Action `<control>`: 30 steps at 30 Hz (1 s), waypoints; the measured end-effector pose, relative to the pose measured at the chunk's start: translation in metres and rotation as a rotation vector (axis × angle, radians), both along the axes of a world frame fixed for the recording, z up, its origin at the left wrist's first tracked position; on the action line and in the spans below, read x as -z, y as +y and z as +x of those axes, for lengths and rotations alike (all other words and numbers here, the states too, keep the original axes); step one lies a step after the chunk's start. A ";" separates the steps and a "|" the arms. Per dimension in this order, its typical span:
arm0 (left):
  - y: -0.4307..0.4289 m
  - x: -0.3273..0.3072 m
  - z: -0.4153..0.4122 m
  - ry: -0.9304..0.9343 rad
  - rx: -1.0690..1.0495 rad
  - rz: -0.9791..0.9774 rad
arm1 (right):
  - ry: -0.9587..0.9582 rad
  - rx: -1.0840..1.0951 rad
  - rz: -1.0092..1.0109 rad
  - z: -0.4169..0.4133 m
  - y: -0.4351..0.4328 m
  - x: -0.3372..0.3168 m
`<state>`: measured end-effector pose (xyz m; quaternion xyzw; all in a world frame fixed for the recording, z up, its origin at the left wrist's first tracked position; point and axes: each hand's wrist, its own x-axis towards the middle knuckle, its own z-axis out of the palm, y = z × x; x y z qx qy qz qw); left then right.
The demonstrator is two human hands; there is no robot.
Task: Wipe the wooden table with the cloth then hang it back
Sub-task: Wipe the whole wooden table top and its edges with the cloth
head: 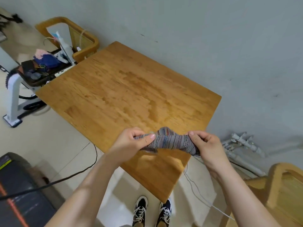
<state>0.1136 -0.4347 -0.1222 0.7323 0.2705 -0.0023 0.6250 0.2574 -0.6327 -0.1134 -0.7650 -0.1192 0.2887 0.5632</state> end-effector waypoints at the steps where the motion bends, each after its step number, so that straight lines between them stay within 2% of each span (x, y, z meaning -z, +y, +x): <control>1: -0.005 0.016 -0.004 0.098 0.007 0.041 | -0.008 -0.032 -0.093 -0.004 -0.001 0.017; 4: -0.023 0.073 -0.018 0.329 0.016 0.263 | -0.031 -0.177 -0.349 -0.021 -0.007 0.072; 6: -0.036 0.097 -0.027 0.377 0.020 0.339 | -0.118 -0.233 -0.483 -0.025 -0.013 0.091; 10: -0.052 0.122 -0.035 0.437 -0.055 0.471 | -0.243 -0.285 -0.564 -0.026 -0.016 0.108; 13: -0.062 0.129 -0.029 0.501 -0.129 0.605 | -0.384 -0.488 -0.718 -0.039 -0.014 0.116; 16: -0.066 0.125 -0.020 0.529 -0.183 0.610 | -0.467 -0.575 -0.862 -0.054 -0.007 0.121; 19: -0.062 0.119 -0.012 0.555 -0.124 0.598 | -0.425 -0.550 -0.911 -0.063 0.005 0.124; 24: -0.052 0.117 -0.003 0.505 0.037 0.202 | -0.341 -0.457 -0.935 -0.068 0.028 0.126; 26: -0.040 0.114 -0.004 0.470 0.097 0.136 | -0.340 -0.430 -0.994 -0.075 0.039 0.130; 28: -0.017 0.114 -0.010 0.416 0.103 0.171 | -0.342 -0.394 -1.058 -0.081 0.053 0.134; 30: 0.014 0.116 -0.017 0.363 0.050 0.288 | -0.312 -0.370 -1.116 -0.084 0.064 0.138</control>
